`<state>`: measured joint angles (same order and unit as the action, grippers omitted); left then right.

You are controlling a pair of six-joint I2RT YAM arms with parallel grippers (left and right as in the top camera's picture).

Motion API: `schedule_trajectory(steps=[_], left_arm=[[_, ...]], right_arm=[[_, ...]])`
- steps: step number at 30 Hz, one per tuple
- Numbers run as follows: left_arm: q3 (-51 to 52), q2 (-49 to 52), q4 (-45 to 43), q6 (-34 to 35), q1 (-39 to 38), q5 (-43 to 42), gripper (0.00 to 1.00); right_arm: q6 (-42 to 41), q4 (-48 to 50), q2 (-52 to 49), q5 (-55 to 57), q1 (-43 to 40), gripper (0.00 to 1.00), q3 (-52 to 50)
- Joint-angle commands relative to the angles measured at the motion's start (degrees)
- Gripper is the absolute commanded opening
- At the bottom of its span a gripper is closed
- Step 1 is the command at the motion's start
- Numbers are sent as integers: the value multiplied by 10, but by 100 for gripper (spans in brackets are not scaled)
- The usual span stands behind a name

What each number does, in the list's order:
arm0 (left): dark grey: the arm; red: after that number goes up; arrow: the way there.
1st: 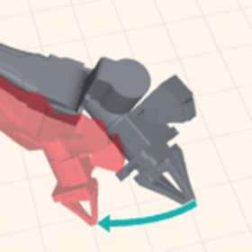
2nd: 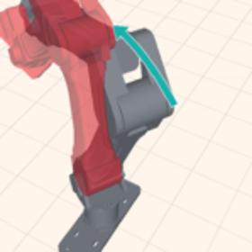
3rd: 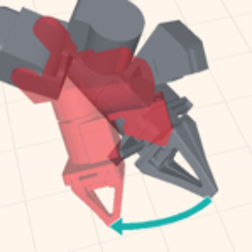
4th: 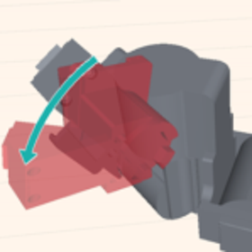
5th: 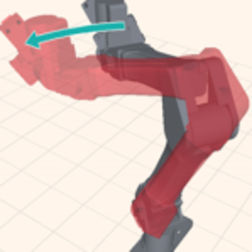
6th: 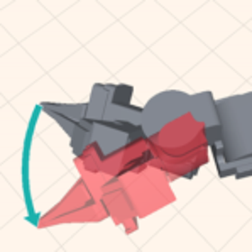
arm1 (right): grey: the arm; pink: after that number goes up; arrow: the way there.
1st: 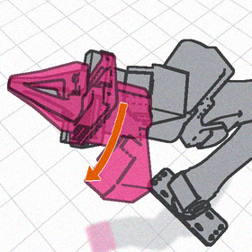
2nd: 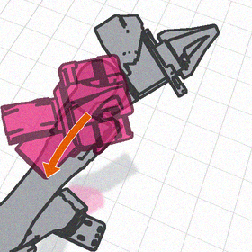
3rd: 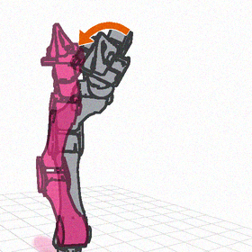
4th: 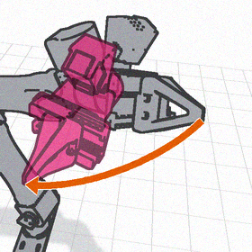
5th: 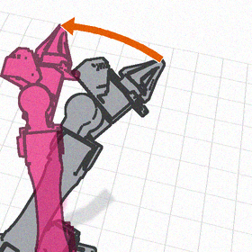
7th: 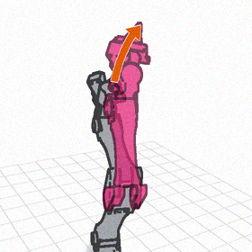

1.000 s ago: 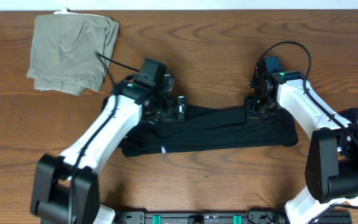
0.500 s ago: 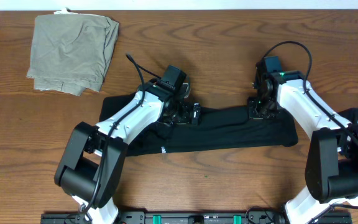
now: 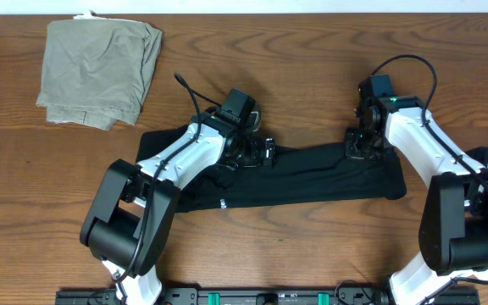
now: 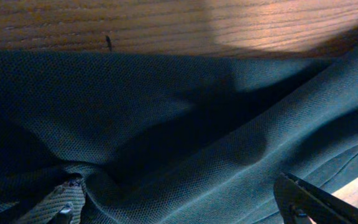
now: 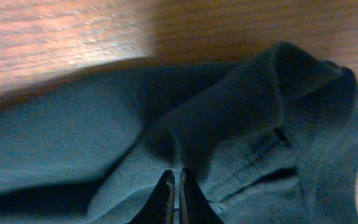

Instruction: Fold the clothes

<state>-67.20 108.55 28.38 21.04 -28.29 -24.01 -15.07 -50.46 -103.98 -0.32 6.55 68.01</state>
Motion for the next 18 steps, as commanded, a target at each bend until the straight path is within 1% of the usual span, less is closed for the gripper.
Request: schedule_trajectory(steps=[1,5,8,11,12,13,15,18], left_arm=[[3,32,-10,-2,0,0,98],[3,34,-17,-1,0,0,99],[3,34,-17,-1,0,0,99],[3,35,-18,0,0,0,99],[3,35,-17,2,-1,0,97],[3,35,-17,3,-1,0,94],[3,35,-17,3,-1,0,94],[3,35,-17,3,-1,0,94]], right_arm=[[-5,8,-2,-53,-2,4,-3],[-5,20,-2,-107,-1,4,-4],[-5,26,-2,-107,3,4,-4],[-5,38,-7,-121,6,8,-4],[-6,41,-12,-127,7,8,-4],[-6,43,-15,-132,8,8,-4],[-9,44,-26,-134,9,6,-4],[-12,33,-42,-129,10,1,-4]])
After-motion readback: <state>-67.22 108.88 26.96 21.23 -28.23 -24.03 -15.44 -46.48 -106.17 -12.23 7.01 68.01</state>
